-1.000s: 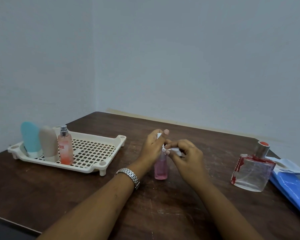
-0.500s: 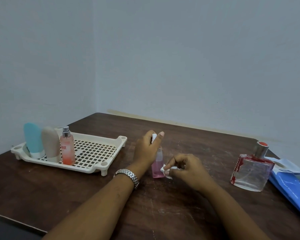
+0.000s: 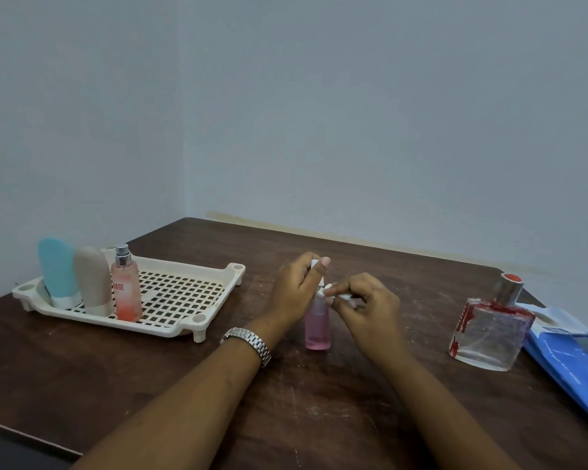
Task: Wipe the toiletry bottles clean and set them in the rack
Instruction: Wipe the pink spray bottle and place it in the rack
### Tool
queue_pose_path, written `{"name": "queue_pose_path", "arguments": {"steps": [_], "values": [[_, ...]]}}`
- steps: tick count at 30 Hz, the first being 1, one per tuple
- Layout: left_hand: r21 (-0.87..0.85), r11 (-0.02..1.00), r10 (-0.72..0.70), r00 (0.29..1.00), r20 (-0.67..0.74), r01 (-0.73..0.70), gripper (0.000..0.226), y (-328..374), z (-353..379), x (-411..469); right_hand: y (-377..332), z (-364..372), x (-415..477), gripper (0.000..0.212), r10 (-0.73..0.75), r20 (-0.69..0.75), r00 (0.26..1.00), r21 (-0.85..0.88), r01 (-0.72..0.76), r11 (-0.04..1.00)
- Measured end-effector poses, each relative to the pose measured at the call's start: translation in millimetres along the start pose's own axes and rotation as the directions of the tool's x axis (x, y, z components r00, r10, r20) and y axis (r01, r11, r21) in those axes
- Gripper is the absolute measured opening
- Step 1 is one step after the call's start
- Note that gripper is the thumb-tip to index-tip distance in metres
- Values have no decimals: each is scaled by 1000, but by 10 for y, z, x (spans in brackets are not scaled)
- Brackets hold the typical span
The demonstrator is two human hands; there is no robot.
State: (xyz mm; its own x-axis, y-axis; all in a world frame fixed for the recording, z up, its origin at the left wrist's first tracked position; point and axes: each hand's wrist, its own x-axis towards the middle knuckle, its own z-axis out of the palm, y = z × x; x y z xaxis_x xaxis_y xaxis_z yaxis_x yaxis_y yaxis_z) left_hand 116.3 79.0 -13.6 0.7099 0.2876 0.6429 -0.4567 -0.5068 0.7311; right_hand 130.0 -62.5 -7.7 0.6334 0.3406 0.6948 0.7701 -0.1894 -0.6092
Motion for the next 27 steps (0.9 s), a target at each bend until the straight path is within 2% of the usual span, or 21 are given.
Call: {"name": "queue_pose_path", "arguments": {"steps": [3,7,14,17,22,27], "values": [[26,999,-23,1000,1,23,30,12,-41,-2,-22,-22,-30,21,6,129,992,-52,1,999],[35,994,-105,994,18,104,33,-14,-97,8,-73,-75,-56,11,84,300,950,-104,-55,993],[26,981,-195,980,41,194,30,-153,-156,70,-167,-138,-69,15,114,446,888,-131,-62,989],[-20,972,-231,971,66,232,29,-140,-154,74,-158,-117,-74,14,90,426,900,-153,-26,988],[-268,908,-280,943,179,321,29,3,-22,19,-101,-43,-56,17,29,265,964,-138,8,990],[-291,914,-229,952,204,282,38,17,105,-31,-49,-53,3,19,-12,51,999,-147,19,989]]}}
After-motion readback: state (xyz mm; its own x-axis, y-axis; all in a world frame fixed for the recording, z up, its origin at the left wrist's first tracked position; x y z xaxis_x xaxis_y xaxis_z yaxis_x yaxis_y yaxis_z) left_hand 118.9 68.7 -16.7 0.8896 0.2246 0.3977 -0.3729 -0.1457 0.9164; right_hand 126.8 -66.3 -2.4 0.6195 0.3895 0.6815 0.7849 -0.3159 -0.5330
